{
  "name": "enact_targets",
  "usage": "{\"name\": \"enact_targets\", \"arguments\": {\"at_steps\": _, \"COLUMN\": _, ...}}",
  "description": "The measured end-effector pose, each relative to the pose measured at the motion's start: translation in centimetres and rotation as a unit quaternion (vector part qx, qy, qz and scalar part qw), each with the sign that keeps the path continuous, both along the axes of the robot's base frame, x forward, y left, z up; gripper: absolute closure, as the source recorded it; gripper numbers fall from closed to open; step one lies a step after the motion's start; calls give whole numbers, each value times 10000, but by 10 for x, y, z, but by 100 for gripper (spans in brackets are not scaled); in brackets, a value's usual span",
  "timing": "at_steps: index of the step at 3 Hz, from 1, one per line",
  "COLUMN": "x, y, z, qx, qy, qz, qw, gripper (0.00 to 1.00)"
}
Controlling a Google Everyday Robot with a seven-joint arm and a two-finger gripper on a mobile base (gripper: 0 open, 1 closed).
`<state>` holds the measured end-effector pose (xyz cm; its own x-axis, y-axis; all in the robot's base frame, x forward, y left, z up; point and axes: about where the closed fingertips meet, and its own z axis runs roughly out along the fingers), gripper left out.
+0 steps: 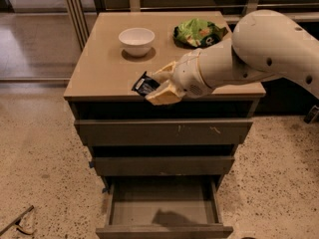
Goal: Pick rxbar blueberry from bottom drawer and place on counter
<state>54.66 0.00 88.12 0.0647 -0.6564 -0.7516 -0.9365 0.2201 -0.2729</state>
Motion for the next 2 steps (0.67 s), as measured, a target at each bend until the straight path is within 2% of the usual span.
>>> {"name": "enact_targets", "arguments": {"at_steps": 1, "x": 18, "y": -3, "z": 5, "qx": -69, "qy": 43, "qz": -292, "qw": 9995, "gripper": 100}}
{"name": "enact_targets", "arguments": {"at_steps": 2, "x": 48, "y": -11, "z": 6, "qx": -140, "qy": 182, "qz": -564, "qw": 9981, "gripper": 100}}
